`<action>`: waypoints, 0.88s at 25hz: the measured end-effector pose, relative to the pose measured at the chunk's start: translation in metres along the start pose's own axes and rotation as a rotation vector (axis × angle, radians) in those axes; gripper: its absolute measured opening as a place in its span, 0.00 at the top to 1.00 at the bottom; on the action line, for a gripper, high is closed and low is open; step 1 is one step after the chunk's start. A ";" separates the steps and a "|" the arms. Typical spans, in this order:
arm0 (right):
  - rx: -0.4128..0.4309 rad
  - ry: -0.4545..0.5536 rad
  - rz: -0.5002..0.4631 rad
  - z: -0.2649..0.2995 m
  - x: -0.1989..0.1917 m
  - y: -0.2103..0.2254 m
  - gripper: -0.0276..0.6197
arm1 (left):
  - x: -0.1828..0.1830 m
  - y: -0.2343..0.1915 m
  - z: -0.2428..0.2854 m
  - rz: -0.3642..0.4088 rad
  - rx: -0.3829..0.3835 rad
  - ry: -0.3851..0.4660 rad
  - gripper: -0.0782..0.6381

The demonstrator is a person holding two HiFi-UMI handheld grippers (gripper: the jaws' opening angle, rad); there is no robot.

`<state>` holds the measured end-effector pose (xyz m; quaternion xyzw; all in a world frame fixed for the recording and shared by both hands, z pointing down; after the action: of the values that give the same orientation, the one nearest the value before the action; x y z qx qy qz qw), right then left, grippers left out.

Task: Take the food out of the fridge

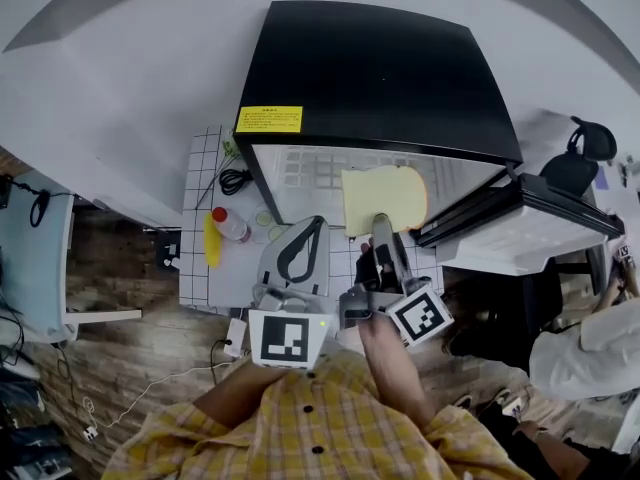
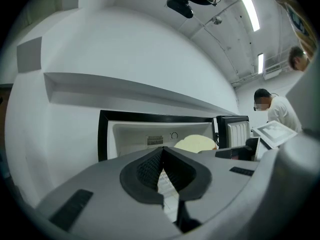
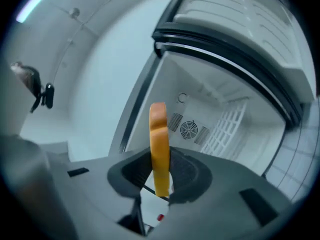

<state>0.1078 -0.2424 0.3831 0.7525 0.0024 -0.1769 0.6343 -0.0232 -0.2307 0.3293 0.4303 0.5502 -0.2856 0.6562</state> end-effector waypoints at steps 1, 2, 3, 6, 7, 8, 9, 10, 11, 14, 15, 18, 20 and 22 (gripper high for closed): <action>0.001 -0.005 -0.090 -0.001 0.000 -0.009 0.82 | 0.000 0.000 -0.001 -0.006 0.000 -0.001 0.88; 0.004 -0.009 -0.180 -0.003 0.000 -0.018 0.82 | 0.001 0.001 -0.001 -0.008 0.000 0.001 0.88; 0.011 -0.013 -0.262 -0.003 -0.001 -0.026 0.82 | 0.001 0.001 -0.002 -0.006 0.000 0.005 0.88; 0.029 -0.021 -0.450 -0.006 -0.007 -0.044 0.82 | 0.004 0.003 -0.003 -0.006 0.002 0.013 0.88; 0.029 -0.028 -0.494 -0.007 -0.010 -0.048 0.82 | 0.004 0.004 -0.004 -0.007 0.004 0.015 0.88; 0.025 -0.037 -0.534 -0.008 -0.013 -0.050 0.82 | 0.005 0.004 -0.005 -0.008 0.006 0.017 0.88; 0.017 -0.045 -0.577 -0.009 -0.015 -0.052 0.82 | 0.006 0.004 -0.006 -0.008 0.009 0.019 0.88; 0.007 -0.050 -0.625 -0.011 -0.017 -0.054 0.82 | 0.007 0.004 -0.006 -0.008 0.011 0.022 0.88; -0.004 -0.051 -0.674 -0.012 -0.019 -0.057 0.82 | 0.008 0.004 -0.007 -0.005 0.013 0.023 0.88; -0.034 -0.043 -0.811 -0.016 -0.020 -0.066 0.82 | 0.008 0.005 -0.009 0.010 0.011 0.024 0.88; -0.043 -0.040 -0.853 -0.016 -0.021 -0.069 0.82 | 0.008 0.005 -0.009 0.012 0.011 0.026 0.88; -0.076 -0.040 -0.947 -0.016 -0.023 -0.072 0.82 | 0.006 0.006 -0.008 0.003 0.011 0.025 0.88; -0.108 -0.053 -0.974 -0.016 -0.024 -0.066 0.82 | 0.004 0.007 -0.007 -0.009 0.007 0.018 0.88; -0.135 -0.067 -0.981 -0.015 -0.025 -0.059 0.82 | 0.002 0.008 -0.005 -0.009 0.005 0.015 0.88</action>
<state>0.0752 -0.2114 0.3357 0.6138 0.3474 -0.4781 0.5235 -0.0187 -0.2223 0.3289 0.4317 0.5563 -0.2865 0.6497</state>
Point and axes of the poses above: the fingertips, and each gripper's own axes: z forward along the fingers, y to its right, x out of its top, the point moved 3 cm from there along -z, backward along the fingers, and after that the axes turned 15 degrees about z, right-handed, at the moved point
